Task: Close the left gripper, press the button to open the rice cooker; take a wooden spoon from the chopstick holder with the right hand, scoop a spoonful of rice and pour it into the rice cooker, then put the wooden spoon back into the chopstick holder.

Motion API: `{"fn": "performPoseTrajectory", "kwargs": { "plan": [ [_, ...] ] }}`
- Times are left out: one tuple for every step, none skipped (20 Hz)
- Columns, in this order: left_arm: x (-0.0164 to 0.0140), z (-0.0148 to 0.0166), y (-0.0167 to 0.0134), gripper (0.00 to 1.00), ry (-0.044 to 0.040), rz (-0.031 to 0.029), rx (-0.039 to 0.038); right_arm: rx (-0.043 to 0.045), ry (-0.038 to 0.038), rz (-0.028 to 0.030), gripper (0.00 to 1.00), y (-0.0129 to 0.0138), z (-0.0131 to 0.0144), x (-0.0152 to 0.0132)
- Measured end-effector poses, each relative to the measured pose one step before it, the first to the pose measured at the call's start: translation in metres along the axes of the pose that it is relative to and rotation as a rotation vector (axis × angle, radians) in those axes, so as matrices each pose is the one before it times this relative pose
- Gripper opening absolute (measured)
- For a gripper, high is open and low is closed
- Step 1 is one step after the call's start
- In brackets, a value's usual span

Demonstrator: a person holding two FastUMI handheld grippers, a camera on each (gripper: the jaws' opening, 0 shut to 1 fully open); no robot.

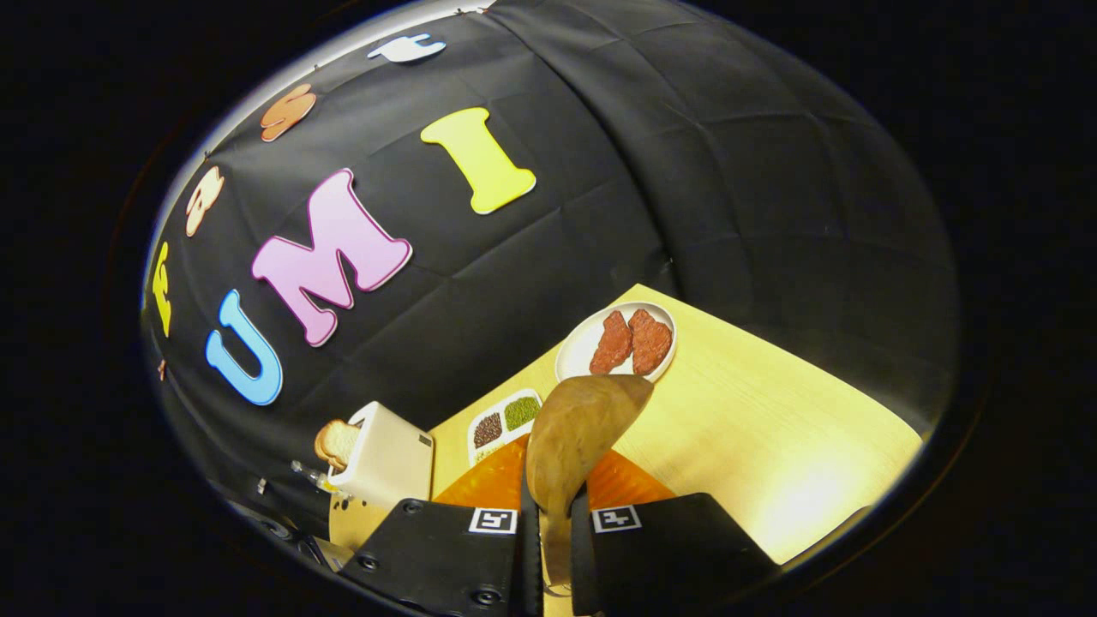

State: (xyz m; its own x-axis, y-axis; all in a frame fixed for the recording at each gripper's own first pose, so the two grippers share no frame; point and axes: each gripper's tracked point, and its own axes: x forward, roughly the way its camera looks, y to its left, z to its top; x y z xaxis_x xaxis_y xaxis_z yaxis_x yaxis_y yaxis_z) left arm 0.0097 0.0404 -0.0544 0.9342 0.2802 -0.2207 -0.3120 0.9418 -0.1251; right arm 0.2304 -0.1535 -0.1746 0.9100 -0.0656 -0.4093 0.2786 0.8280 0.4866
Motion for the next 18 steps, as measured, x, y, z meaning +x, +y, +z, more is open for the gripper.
{"fn": "performPoseTrajectory", "kwargs": {
  "plan": [
    [0.00039,0.00385,-0.00102,0.95,-0.00682,0.00651,-0.00324,-0.01798,0.01159,-0.00039,0.17,-0.00032,-0.00804,0.00153],
    [0.00122,0.00329,-0.00165,0.95,-0.00820,0.00245,-0.00351,-0.01859,0.00886,-0.01014,0.17,-0.00169,-0.00678,0.00242],
    [0.00136,0.00452,-0.00164,0.95,-0.00925,-0.00061,-0.00402,-0.00959,0.00992,-0.00510,0.18,0.00105,-0.00715,0.00330],
    [0.00254,0.00692,-0.00205,0.95,-0.01174,-0.00345,-0.00202,-0.00828,0.01180,-0.00318,0.19,0.00152,-0.00721,0.00011],
    [0.00218,0.00655,-0.00034,0.95,-0.01367,-0.00189,0.00025,-0.00448,0.01220,0.00197,0.20,0.00166,-0.00520,-0.00107],
    [0.00448,0.00945,-0.00020,0.96,-0.01852,-0.00347,0.00203,-0.00129,0.00393,0.00048,0.21,0.00202,-0.00435,-0.00219],
    [0.00532,0.01073,0.00015,0.95,-0.02124,-0.00491,0.00802,0.00040,-0.00970,0.00603,0.14,0.00169,0.00262,-0.00386],
    [0.00519,0.01141,0.00114,0.96,-0.02307,-0.00489,0.01061,-0.01057,-0.01625,-0.00335,0.24,0.00138,0.00365,-0.00516],
    [0.00457,0.01290,0.00083,0.96,-0.02880,-0.00883,0.01100,-0.01907,-0.01489,0.00184,0.31,0.00209,0.00096,-0.00350],
    [0.00594,0.01326,0.00125,0.95,-0.02722,-0.00806,0.01131,-0.02402,-0.01440,-0.00261,0.38,0.00093,0.00193,-0.00469],
    [0.00686,0.01280,0.00132,0.95,-0.02579,-0.00700,0.01168,-0.02345,-0.01115,-0.00024,0.59,0.00148,0.00189,-0.00465],
    [0.00732,0.01261,0.00237,0.95,-0.03076,-0.00644,0.01334,-0.02835,-0.00269,-0.02281,0.79,-0.00402,0.00550,-0.01463],
    [0.00795,0.01300,0.00279,0.95,-0.03361,-0.00342,0.01947,-0.01989,-0.00859,-0.01661,1.00,-0.00372,-0.00475,0.00236],
    [0.00890,0.01168,0.00294,0.95,-0.03220,-0.00104,0.02483,-0.01159,-0.01057,-0.00498,0.99,-0.00152,0.00136,-0.01123],
    [0.00931,0.00912,0.00325,0.95,-0.02853,-0.00329,0.02123,-0.01346,-0.01410,-0.01131,0.99,-0.00262,0.00137,-0.00782],
    [0.00996,0.01027,0.00199,0.95,-0.02926,-0.00511,0.01620,-0.02043,-0.01475,-0.01735,0.99,-0.00495,0.00151,-0.01064],
    [0.01108,0.00891,0.00133,0.95,-0.03100,-0.00919,0.01531,-0.02431,-0.01610,-0.01543,0.98,-0.00604,0.00166,-0.01156],
    [0.01080,0.00598,0.00070,0.95,-0.02882,-0.00378,0.02355,-0.02597,-0.01366,-0.01097,0.99,-0.00499,0.00112,-0.01225]
  ]
}}
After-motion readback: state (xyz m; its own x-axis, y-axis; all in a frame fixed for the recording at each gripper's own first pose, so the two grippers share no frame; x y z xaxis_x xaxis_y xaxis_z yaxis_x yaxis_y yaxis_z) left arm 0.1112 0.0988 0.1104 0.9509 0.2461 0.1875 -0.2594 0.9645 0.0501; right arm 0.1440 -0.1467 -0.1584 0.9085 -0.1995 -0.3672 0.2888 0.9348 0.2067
